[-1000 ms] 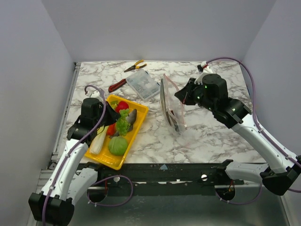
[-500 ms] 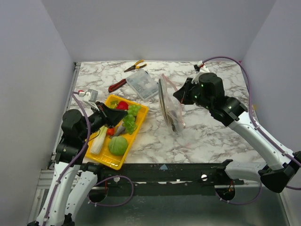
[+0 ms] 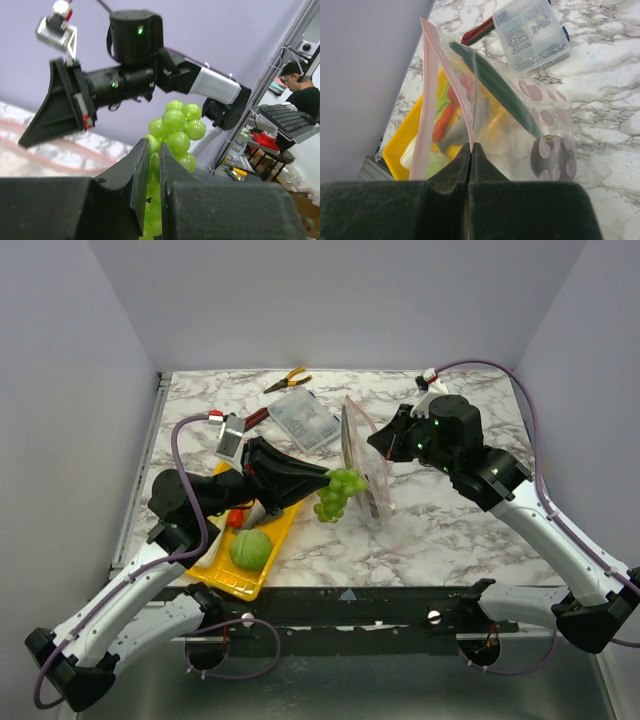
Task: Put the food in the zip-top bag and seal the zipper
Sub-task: Place the fake fruit in the zipper food storage bag.
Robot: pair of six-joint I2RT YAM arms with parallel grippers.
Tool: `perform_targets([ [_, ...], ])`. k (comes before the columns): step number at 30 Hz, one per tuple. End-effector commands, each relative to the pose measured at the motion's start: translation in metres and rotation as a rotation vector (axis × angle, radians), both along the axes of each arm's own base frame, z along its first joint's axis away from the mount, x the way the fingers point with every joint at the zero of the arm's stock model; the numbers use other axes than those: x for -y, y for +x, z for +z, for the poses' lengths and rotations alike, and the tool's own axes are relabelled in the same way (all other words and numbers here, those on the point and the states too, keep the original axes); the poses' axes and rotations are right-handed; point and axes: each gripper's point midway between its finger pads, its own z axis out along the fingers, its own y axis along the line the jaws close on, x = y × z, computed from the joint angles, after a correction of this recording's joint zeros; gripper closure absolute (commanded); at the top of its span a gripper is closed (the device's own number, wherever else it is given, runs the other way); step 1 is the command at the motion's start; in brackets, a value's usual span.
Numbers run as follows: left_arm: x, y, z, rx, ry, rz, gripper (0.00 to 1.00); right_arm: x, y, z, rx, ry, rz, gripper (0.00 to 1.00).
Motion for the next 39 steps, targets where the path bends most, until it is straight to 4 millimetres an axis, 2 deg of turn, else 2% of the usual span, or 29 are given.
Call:
perform_targets([
  [1, 0.004, 0.0, 0.057, 0.233, -0.182, 0.076, 1.0, -0.007, -0.01, 0.026, 0.04, 0.067, 0.055, 0.99],
  [9, 0.032, 0.023, 0.059, 0.297, -0.221, 0.116, 1.0, -0.005, -0.011, 0.035, 0.051, 0.083, 0.049, 0.99],
  [17, 0.034, 0.037, 0.075, 0.315, -0.346, 0.167, 1.0, -0.004, -0.011, 0.035, 0.054, 0.077, 0.042, 0.99],
  [21, 0.035, 0.048, 0.077, 0.294, -0.404, 0.2, 1.0, -0.005, -0.011, 0.037, 0.054, 0.084, 0.044, 0.99],
  [32, 0.053, 0.071, 0.045, 0.232, -0.463, 0.191, 1.0, -0.003, -0.01, 0.042, 0.061, 0.089, 0.036, 0.99],
  [39, 0.059, 0.08, 0.005, 0.192, -0.375, 0.226, 1.0, -0.002, -0.011, 0.041, 0.063, 0.081, 0.037, 0.99],
])
